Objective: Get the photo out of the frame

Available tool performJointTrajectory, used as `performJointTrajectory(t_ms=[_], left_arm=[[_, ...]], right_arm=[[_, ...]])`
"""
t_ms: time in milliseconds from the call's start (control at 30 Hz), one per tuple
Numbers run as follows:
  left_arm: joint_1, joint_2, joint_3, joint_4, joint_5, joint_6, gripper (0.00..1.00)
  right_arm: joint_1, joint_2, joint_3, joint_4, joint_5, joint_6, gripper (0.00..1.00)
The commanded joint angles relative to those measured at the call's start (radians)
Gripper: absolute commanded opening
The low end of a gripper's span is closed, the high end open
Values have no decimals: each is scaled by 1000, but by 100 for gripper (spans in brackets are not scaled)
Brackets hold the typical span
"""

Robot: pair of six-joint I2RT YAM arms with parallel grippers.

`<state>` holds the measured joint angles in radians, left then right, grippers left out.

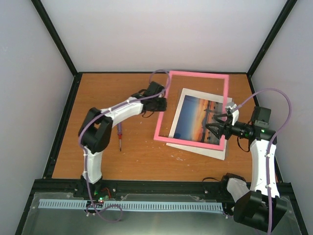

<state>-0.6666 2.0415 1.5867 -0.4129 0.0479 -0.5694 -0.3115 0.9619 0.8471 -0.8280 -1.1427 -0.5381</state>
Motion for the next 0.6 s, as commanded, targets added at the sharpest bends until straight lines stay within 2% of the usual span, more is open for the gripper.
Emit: performJointTrajectory(t_ms=[0, 300, 567], left_arm=[[122, -156, -128, 103, -27, 6, 1], [315, -204, -298, 205, -51, 55, 1], [430, -125, -311, 280, -3, 87, 1]], right_arm=[[5, -11, 23, -44, -67, -56, 82], [5, 0, 14, -27, -57, -41, 82], [6, 0, 9, -20, -50, -39, 82]])
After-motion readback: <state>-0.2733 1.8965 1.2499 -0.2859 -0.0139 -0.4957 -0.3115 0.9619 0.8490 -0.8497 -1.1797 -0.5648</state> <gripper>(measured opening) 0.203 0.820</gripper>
